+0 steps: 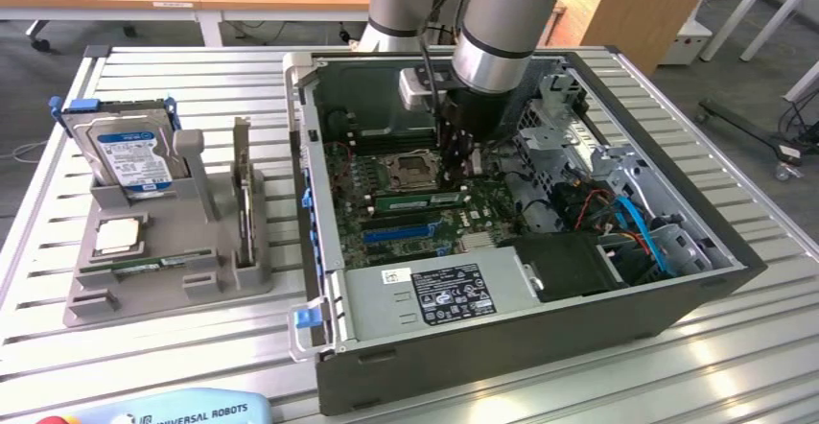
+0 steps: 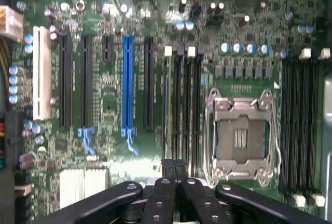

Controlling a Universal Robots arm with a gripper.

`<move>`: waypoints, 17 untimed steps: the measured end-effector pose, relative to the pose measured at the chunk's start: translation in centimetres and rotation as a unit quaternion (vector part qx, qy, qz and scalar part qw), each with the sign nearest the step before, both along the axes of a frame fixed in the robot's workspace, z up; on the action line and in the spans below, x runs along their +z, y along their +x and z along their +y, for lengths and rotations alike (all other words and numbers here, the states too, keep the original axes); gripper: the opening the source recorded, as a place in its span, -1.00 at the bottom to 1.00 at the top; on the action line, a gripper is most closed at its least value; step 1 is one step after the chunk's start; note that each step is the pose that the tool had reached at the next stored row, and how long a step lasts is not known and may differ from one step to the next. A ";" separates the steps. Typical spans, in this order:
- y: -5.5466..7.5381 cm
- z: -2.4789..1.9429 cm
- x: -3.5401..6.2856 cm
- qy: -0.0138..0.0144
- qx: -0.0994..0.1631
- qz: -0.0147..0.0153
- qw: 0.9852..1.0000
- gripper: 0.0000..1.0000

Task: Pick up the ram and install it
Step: 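Press down the ram until it locks into place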

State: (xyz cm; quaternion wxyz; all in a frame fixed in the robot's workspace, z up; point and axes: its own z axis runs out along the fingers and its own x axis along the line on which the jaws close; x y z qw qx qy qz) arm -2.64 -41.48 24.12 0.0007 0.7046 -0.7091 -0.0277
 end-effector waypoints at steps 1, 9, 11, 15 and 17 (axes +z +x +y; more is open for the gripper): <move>-0.3 0.01 -0.01 0.000 0.000 0.000 1.000 -0.80; -2.5 0.09 -0.04 0.000 0.000 0.000 1.000 -0.80; -3.1 0.12 -0.04 0.000 0.000 0.000 1.000 -0.80; -4.2 0.16 -0.05 0.000 0.000 0.000 1.000 -0.80; -4.6 0.18 -0.06 0.000 0.000 0.000 1.000 -0.80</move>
